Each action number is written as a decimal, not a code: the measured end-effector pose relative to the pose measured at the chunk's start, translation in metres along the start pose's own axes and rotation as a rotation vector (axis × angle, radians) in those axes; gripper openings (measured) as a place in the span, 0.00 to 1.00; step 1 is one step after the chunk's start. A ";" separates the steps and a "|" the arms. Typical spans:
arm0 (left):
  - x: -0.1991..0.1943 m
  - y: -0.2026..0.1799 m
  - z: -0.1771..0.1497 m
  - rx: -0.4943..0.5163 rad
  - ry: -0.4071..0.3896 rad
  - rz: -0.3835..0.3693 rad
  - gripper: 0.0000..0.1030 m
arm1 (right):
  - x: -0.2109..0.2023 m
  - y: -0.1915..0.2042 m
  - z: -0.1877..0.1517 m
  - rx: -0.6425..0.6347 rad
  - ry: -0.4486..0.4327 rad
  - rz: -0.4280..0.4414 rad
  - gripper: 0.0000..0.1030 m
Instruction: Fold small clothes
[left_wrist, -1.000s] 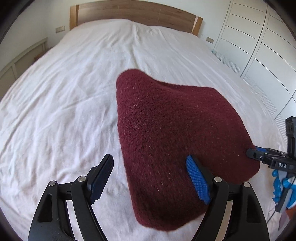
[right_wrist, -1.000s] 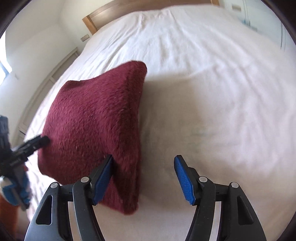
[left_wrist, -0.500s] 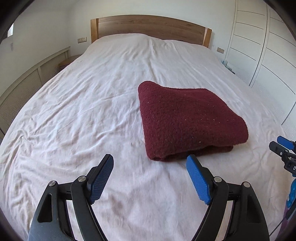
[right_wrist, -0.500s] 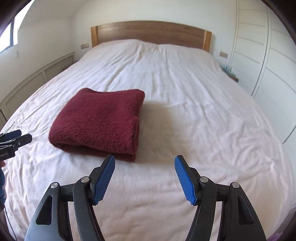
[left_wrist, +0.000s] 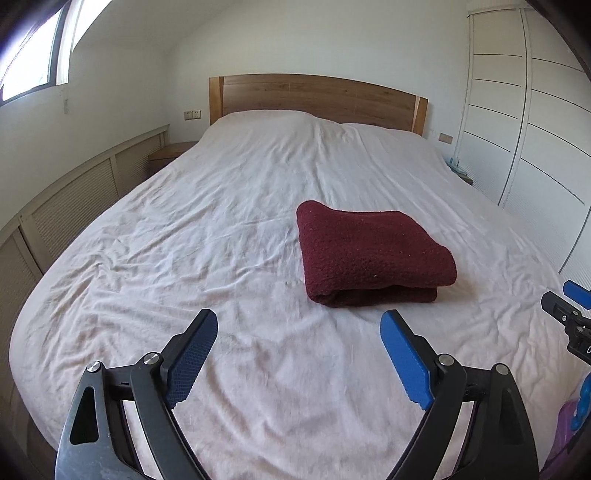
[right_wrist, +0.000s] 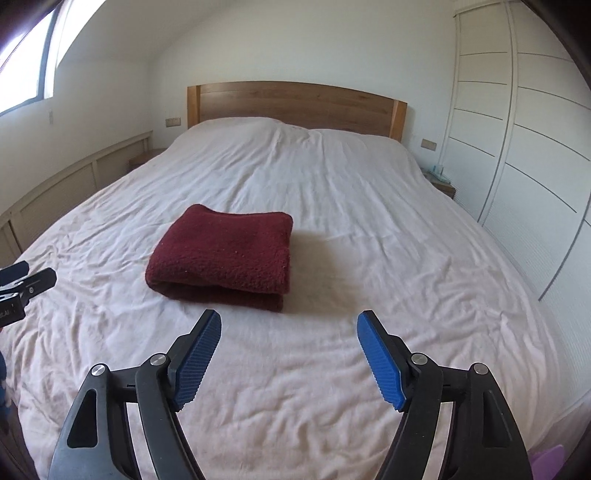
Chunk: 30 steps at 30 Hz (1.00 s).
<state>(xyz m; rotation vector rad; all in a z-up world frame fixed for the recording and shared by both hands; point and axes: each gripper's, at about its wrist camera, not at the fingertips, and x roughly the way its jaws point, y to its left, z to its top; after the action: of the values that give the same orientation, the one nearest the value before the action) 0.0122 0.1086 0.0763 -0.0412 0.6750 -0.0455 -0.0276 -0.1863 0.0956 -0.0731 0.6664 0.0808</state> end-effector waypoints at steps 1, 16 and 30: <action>-0.004 0.000 -0.002 0.001 -0.008 0.003 0.88 | -0.007 0.001 -0.002 -0.003 -0.007 -0.002 0.77; -0.071 -0.015 -0.043 -0.002 -0.113 0.018 0.95 | -0.098 0.015 -0.033 -0.031 -0.123 -0.022 0.99; -0.105 -0.007 -0.059 -0.082 -0.119 0.075 0.98 | -0.131 0.010 -0.049 0.019 -0.168 0.007 0.99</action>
<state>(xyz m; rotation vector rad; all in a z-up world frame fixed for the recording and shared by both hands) -0.1074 0.1063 0.0959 -0.0964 0.5592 0.0568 -0.1613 -0.1878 0.1384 -0.0449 0.4991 0.0863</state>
